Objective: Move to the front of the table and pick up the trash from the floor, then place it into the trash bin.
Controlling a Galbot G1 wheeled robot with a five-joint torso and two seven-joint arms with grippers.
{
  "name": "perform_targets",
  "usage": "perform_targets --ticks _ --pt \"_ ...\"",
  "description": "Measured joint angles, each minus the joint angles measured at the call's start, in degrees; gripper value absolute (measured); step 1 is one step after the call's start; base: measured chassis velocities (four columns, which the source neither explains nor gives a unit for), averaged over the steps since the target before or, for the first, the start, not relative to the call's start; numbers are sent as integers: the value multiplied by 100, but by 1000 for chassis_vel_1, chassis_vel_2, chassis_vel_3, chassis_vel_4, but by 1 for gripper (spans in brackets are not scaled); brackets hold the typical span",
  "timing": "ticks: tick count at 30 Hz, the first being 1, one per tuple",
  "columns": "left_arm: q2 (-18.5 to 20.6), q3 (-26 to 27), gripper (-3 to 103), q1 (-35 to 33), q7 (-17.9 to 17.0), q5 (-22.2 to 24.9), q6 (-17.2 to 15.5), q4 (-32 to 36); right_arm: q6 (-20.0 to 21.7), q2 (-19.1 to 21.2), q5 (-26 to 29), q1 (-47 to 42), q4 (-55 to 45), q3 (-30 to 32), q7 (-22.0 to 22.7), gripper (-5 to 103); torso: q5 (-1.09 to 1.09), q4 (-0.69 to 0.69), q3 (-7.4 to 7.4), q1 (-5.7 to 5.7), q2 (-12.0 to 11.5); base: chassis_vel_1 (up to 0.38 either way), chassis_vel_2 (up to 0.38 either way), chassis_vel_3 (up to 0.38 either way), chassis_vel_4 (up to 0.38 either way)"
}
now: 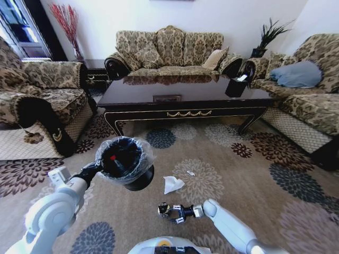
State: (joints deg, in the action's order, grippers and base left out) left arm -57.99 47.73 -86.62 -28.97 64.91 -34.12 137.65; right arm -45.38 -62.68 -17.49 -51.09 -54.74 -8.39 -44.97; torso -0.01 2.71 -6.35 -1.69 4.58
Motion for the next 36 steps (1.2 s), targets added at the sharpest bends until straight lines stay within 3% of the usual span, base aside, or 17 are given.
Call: perform_targets --ticks 2,5,7,8,19,21,22,24,29,30,34,36 --pt "-5 -6 4 2 0 -3 0 0 2 -2 -17 -6 -1 22 -7 74 1 0 0 0 0 0 0 0 0" --pt "-12 -25 4 -3 1 -16 -3 0 14 -97 -59 -34 34 88 -10 90 1 -1 0 0 0 0 0 0 0" --pt "-12 -25 4 -4 1 -20 -4 0 22 -127 -64 -41 42 89 -10 90 2 -1 0 0 0 0 0 0 0" --pt "-12 -25 4 -8 1 -24 -4 0 36 -177 -75 -52 57 90 -10 99 2 -1 0 0 0 0 0 0 0" --pt "-3 18 4 -54 2 -31 -9 32 115 -427 -161 1 299 44 107 103 1 -1 0 0 0 0 0 0 0" --pt "-3 17 4 -47 2 -29 -9 32 115 -418 -191 30 310 45 118 99 1 -1 0 0 0 0 0 0 0" --pt "-4 11 4 -37 2 -28 -9 32 115 -406 -207 45 312 46 120 89 1 -1 0 0 0 0 0 0 0" --pt "-5 4 4 -30 2 -28 -9 31 115 -395 -213 54 312 46 122 89 1 -1 0 0 0 0 0 0 0" --pt "-15 -36 4 -7 3 -28 -10 18 112 -359 -222 74 314 50 183 67 1 -1 0 0 0 0 0 0 0" --pt "-15 -36 4 -7 3 -28 -10 18 112 -359 -222 74 314 50 183 67 1 -1 0 0 0 0 0 0 0" --pt "-19 -42 4 -6 3 -30 -10 14 107 -408 -223 48 322 48 248 45 1 -1 0 0 0 0 0 0 0" --pt "-20 -42 4 -13 3 -31 -10 14 107 -422 -219 37 322 46 257 45 1 -1 0 0 0 0 0 0 0"
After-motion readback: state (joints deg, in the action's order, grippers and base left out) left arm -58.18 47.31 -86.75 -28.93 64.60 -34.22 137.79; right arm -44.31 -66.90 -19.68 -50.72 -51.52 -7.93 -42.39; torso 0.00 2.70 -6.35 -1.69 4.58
